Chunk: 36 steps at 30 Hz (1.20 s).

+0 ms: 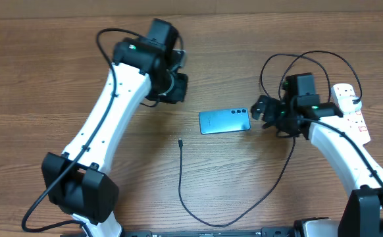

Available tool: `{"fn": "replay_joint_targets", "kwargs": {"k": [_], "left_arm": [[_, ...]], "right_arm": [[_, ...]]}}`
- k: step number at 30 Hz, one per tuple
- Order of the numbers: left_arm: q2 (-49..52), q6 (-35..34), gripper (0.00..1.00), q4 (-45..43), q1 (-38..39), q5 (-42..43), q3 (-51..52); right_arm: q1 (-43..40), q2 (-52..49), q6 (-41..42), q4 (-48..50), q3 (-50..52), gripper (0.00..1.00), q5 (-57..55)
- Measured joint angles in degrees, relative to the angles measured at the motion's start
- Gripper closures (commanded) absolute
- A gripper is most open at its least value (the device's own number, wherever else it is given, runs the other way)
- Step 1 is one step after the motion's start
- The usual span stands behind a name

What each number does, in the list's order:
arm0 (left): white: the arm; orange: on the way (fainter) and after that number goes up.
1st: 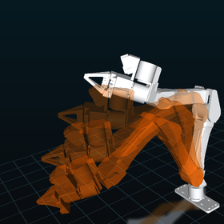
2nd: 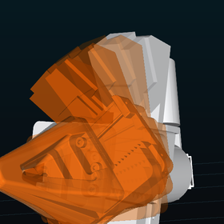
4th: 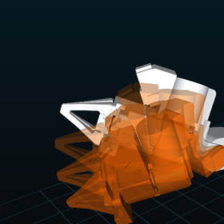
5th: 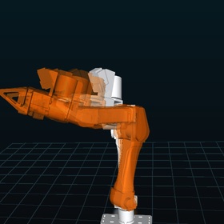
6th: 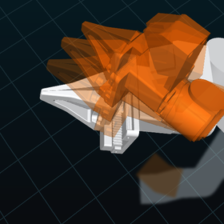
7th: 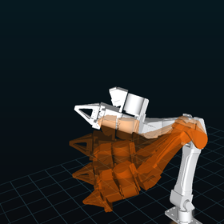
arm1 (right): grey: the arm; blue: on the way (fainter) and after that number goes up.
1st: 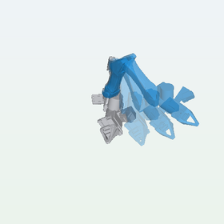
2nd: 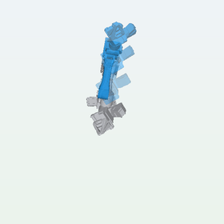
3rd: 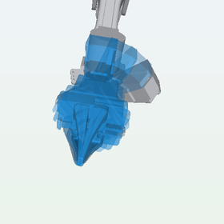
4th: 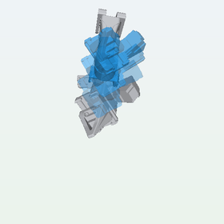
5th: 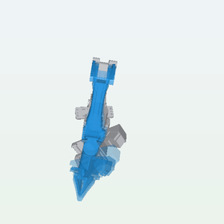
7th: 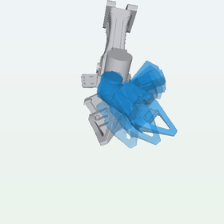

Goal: Plug charger to phone and switch on socket

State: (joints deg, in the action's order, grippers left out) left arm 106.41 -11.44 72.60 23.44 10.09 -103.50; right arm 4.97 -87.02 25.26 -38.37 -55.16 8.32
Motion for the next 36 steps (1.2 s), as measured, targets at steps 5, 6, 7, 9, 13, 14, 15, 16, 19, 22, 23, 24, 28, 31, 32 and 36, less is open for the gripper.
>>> {"fn": "replay_joint_targets", "kwargs": {"k": [5,6,7,9,13,14,15,16,19,22,23,24,28,31,32,36], "left_arm": [[3.54,1.40,0.81,-3.10,4.76,-1.16,-0.02],[4.83,2.03,0.71,-3.80,5.73,-1.46,-0.02],[6.29,2.80,0.53,-4.72,6.69,-1.86,-0.02],[9.42,4.11,0.23,-6.99,8.66,-2.49,-0.04],[15.08,8.85,0.00,-12.81,12.09,-3.50,-0.02],[15.96,10.10,0.00,-13.94,12.66,-3.63,-0.02],[17.05,12.02,0.01,-15.32,13.35,-3.96,-0.02],[18.03,13.81,0.00,-16.63,13.94,-4.61,-0.02],[20.26,17.90,0.00,-19.69,14.91,-6.34,-0.04],[22.67,22.23,0.00,-21.42,15.37,-7.39,-0.04],[23.28,23.17,0.00,-21.68,15.37,-7.58,-0.04],[24.15,24.30,0.00,-21.90,15.37,-7.85,-0.04],[25.29,27.32,0.00,-22.25,15.30,-7.06,-0.55],[25.70,28.52,0.01,-22.21,15.32,-6.73,-1.11],[25.81,28.63,0.01,-22.03,15.32,-6.64,-1.29],[26.05,29.29,0.03,-19.61,15.32,-6.12,-1.77]], "right_arm": [[-6.08,0.00,0.17,-1.75,0.00,0.00,-0.11],[-7.21,0.00,0.20,-1.75,0.00,0.00,-0.17],[-8.46,0.00,0.22,-1.73,0.00,0.00,-0.22],[-10.49,0.00,0.22,-1.73,0.00,0.00,-0.26],[-12.46,0.00,0.22,-1.75,0.00,0.00,0.50],[-12.44,0.00,0.22,-1.75,0.00,0.00,0.63],[-12.44,0.00,0.22,-1.73,0.00,0.00,0.83],[-12.44,0.00,0.24,-1.75,0.00,0.00,0.96],[-12.44,0.00,0.24,-1.73,0.00,0.00,1.38],[-12.44,0.00,0.24,-1.66,0.00,0.00,1.60],[-12.44,0.00,0.24,-1.62,0.00,0.00,1.75],[-12.44,0.00,0.24,-1.62,0.00,0.00,1.77],[-12.44,0.00,0.22,-1.53,0.00,0.00,1.79],[-12.44,0.00,0.22,-1.49,0.00,0.00,1.79],[-12.44,0.00,0.24,-1.51,0.00,0.00,1.79],[-12.44,0.00,0.24,-1.51,0.00,0.00,1.79]]}}
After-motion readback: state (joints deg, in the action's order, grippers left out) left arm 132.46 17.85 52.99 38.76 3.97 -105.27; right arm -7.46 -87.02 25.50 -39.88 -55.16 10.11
